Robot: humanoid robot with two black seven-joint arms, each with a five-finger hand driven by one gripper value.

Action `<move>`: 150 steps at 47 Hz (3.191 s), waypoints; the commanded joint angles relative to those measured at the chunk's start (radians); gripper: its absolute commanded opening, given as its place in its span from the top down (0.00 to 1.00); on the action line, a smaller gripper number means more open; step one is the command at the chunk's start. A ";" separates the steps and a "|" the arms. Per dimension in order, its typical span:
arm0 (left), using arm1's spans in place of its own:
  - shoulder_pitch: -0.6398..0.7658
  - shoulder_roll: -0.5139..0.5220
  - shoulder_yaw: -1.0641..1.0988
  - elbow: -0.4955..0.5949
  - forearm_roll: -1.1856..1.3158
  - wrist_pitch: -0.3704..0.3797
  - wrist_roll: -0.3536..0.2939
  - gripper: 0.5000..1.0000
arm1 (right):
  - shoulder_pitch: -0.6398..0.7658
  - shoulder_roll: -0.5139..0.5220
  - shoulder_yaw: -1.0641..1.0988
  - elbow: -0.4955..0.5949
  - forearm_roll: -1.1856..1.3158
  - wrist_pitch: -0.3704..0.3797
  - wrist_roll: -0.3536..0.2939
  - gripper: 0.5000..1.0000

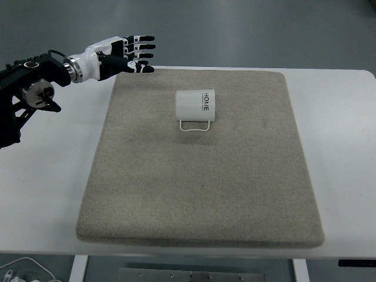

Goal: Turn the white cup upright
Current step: 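Reach the left hand over the lying white mug and lower fingers, then hook the left hand fingers into the mug opening and lift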

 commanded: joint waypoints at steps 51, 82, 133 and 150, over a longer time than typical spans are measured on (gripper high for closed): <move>-0.239 -0.060 0.264 0.035 0.260 0.002 -0.001 0.08 | 0.001 0.000 0.000 0.000 0.000 0.000 0.000 0.14; -0.178 -0.282 0.437 0.164 0.265 0.145 0.028 0.11 | 0.001 0.000 0.000 0.000 0.000 0.000 0.000 0.14; -0.107 -0.339 0.436 0.218 0.263 0.214 0.031 0.52 | 0.001 0.000 0.000 0.000 0.000 0.000 0.000 0.14; -0.101 -0.339 0.428 0.225 0.259 0.229 0.029 1.00 | 0.001 0.000 0.000 0.000 0.000 0.000 0.000 0.14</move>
